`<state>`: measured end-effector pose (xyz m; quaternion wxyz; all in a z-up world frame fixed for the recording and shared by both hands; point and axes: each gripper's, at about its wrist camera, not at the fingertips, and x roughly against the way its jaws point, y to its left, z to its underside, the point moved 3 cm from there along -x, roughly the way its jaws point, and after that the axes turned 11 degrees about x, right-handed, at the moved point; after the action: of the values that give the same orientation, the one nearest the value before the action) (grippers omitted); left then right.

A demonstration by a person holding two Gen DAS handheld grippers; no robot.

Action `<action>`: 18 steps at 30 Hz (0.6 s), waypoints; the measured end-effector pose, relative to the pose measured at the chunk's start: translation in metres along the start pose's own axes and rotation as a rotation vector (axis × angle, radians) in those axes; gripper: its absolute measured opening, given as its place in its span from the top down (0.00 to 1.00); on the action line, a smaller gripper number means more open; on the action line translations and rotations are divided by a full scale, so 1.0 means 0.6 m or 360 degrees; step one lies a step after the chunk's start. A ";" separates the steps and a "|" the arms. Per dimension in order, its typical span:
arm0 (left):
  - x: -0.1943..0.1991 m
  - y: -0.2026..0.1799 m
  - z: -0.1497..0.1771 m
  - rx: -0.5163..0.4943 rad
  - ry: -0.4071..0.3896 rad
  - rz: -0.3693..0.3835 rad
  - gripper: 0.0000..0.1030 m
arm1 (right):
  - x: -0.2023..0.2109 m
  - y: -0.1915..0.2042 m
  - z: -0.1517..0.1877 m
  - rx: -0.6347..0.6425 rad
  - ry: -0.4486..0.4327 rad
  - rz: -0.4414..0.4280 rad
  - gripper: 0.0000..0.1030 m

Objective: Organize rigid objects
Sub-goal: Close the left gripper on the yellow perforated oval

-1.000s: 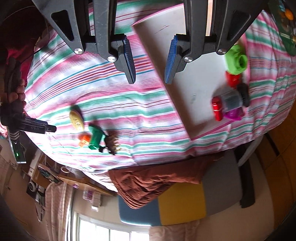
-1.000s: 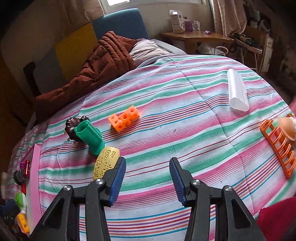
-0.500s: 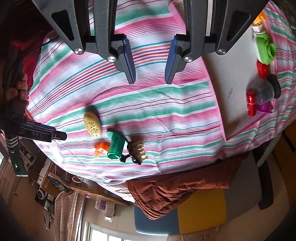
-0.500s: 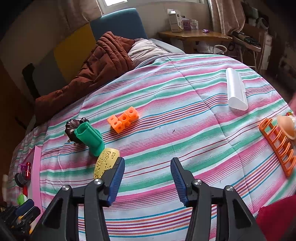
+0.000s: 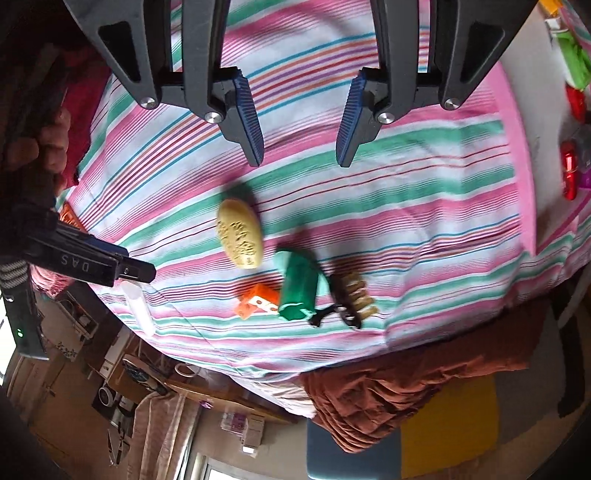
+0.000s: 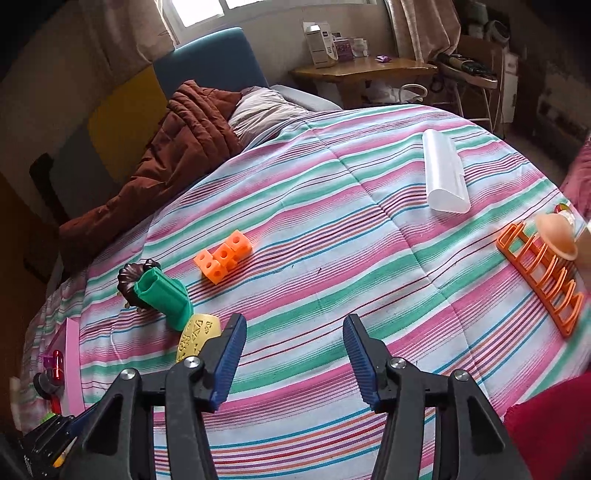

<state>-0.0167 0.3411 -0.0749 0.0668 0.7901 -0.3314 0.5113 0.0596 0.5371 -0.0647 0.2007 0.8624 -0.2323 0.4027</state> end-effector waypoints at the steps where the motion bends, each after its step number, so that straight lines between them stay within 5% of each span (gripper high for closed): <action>1: -0.008 -0.007 -0.007 0.0005 0.0010 0.0029 0.58 | 0.000 -0.002 0.000 -0.0009 0.0000 -0.0002 0.46; 6: -0.046 -0.049 -0.039 0.0003 0.0046 0.0099 0.36 | 0.003 -0.009 -0.003 -0.0044 -0.0004 -0.0012 0.44; 12: -0.090 -0.102 -0.069 -0.0097 0.0026 0.0031 0.32 | 0.006 -0.009 -0.005 -0.0068 -0.0009 -0.0038 0.43; 15: -0.125 -0.113 -0.071 -0.0125 0.0053 -0.0038 0.32 | 0.009 -0.010 -0.006 -0.0078 -0.0016 -0.0046 0.43; 18: -0.150 -0.106 -0.064 -0.0101 0.0103 -0.0067 0.57 | 0.009 -0.011 -0.006 -0.0077 -0.0015 -0.0052 0.43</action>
<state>-0.0315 0.4483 -0.1184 0.1135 0.7774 -0.3284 0.5243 0.0640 0.5429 -0.0594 0.2268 0.8629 -0.2287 0.3895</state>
